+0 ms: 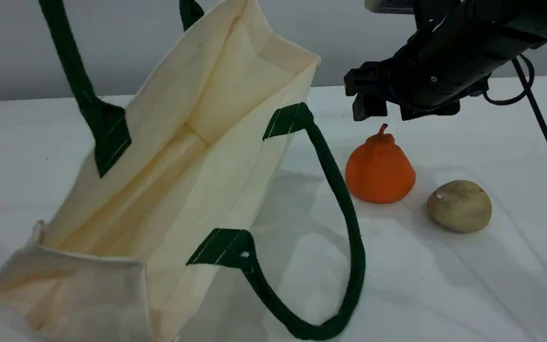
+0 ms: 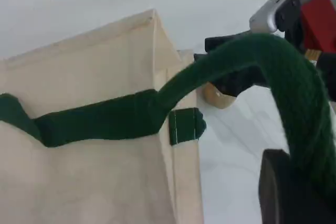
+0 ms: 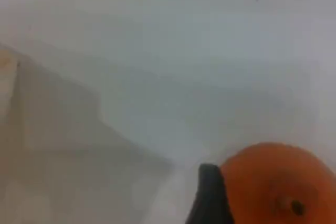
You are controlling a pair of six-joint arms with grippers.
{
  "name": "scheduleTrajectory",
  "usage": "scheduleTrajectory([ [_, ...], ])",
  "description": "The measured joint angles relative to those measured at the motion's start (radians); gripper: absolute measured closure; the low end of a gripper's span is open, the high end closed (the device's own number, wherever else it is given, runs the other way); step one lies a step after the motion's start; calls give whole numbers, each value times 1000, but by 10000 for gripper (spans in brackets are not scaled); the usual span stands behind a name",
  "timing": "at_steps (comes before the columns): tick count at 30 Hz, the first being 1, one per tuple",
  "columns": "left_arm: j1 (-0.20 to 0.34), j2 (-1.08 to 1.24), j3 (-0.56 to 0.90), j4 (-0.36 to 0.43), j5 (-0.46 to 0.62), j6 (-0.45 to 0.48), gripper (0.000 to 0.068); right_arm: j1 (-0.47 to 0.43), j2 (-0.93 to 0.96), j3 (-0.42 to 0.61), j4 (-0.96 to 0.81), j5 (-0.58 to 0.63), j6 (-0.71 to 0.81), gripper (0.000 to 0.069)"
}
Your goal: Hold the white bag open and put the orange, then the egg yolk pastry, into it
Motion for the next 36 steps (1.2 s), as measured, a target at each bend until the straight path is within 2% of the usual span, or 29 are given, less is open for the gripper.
scheduleTrajectory([
  [9, 0, 0, 0, 0, 0, 0, 610, 0, 61, -14, -1, -64, -9, 203],
  [15, 0, 0, 0, 0, 0, 2, 610, 0, 156, -78, -1, -32, -13, 203],
  [23, 0, 0, 0, 0, 2, 1, 610, 0, 213, -81, -25, 18, -21, 211],
  [26, 0, 0, 0, 0, 2, 1, 610, 0, 209, -81, -45, 42, -21, 283],
  [31, 0, 0, 0, 1, 2, 1, 610, 0, 183, -81, -62, 84, -30, 593],
  [33, 0, 0, 0, 1, 2, 2, 610, 0, 160, -79, -62, 97, -44, 638],
  [36, 0, 0, 0, 1, 2, 2, 610, -16, 104, -78, -63, 134, -53, 647],
])
